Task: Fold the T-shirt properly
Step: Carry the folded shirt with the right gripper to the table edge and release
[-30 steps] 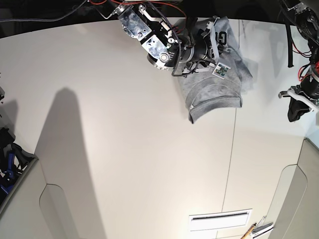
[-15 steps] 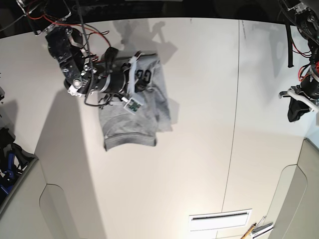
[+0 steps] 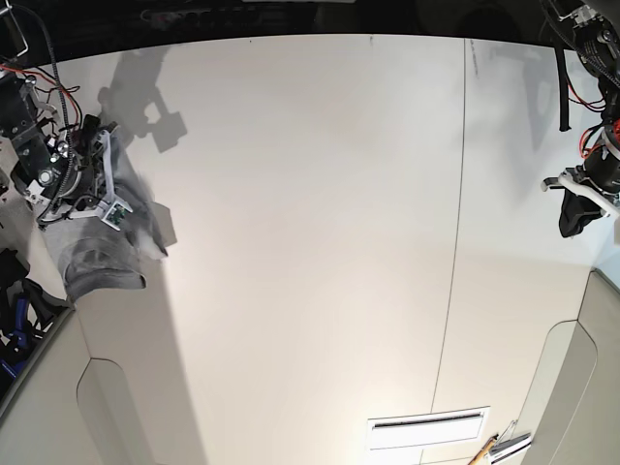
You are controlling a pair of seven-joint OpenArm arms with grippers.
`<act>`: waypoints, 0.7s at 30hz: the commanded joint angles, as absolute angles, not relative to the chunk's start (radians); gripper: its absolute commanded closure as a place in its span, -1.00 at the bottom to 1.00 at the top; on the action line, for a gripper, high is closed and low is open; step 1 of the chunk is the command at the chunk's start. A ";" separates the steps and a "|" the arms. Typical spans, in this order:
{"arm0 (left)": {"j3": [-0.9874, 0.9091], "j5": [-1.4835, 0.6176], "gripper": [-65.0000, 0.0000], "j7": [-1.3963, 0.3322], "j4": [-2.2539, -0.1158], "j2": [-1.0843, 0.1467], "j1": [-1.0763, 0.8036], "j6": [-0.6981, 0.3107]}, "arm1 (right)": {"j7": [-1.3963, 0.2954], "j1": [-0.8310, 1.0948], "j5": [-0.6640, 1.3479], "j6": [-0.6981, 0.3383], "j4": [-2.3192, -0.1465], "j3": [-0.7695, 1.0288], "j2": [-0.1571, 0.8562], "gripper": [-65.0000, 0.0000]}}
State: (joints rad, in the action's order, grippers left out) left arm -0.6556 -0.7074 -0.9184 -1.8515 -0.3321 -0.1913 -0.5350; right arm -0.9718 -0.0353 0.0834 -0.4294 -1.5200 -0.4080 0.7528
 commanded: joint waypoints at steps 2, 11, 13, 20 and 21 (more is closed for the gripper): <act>-0.661 -0.721 1.00 -0.894 -1.866 -0.346 -0.186 -0.535 | -1.047 -0.014 0.099 -0.450 -1.496 -0.417 0.773 1.00; -0.661 -0.721 1.00 -0.894 -1.866 -0.346 -0.186 -0.535 | -1.044 -0.023 0.149 -0.360 -1.501 -0.416 0.750 1.00; -0.661 -0.720 1.00 -0.894 -1.866 -0.346 -0.187 -0.535 | -1.042 -0.027 0.146 -0.341 -1.520 -0.409 0.750 1.00; -0.661 -0.721 1.00 -0.894 -1.866 -0.346 -0.189 -0.535 | -1.012 -0.027 0.139 -0.300 -1.666 -0.292 0.750 1.00; -0.661 -0.721 1.00 -0.894 -1.866 -0.346 -0.189 -0.535 | -0.994 -0.027 0.139 -0.284 -1.688 -0.266 0.750 1.00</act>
